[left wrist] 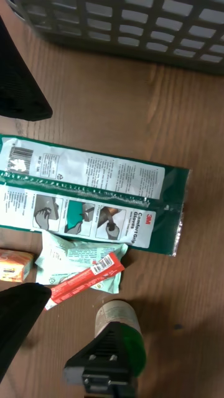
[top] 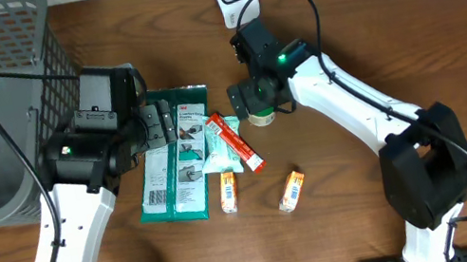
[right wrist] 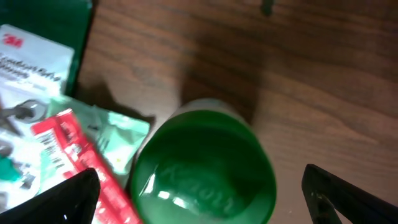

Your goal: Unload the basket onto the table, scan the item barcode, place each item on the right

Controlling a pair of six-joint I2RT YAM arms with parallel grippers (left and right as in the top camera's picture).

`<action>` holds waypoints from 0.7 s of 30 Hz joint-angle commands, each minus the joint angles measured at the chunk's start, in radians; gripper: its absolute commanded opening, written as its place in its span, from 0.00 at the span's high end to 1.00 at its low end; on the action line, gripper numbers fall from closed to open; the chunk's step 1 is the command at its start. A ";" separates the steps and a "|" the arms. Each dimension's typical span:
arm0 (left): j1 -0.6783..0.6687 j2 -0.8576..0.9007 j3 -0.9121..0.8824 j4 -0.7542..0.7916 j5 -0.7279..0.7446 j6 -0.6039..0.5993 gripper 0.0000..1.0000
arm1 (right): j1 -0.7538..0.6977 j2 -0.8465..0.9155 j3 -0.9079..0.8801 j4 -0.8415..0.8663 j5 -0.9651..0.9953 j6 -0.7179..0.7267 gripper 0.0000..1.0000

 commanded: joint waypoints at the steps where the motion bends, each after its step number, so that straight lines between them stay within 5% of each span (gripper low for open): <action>1: 0.005 0.004 0.013 0.000 -0.012 0.014 0.16 | 0.006 0.035 0.008 0.012 0.039 -0.014 0.02; 21: 0.005 0.004 0.013 0.000 -0.012 0.014 0.16 | 0.004 0.075 0.011 0.027 0.039 -0.014 0.34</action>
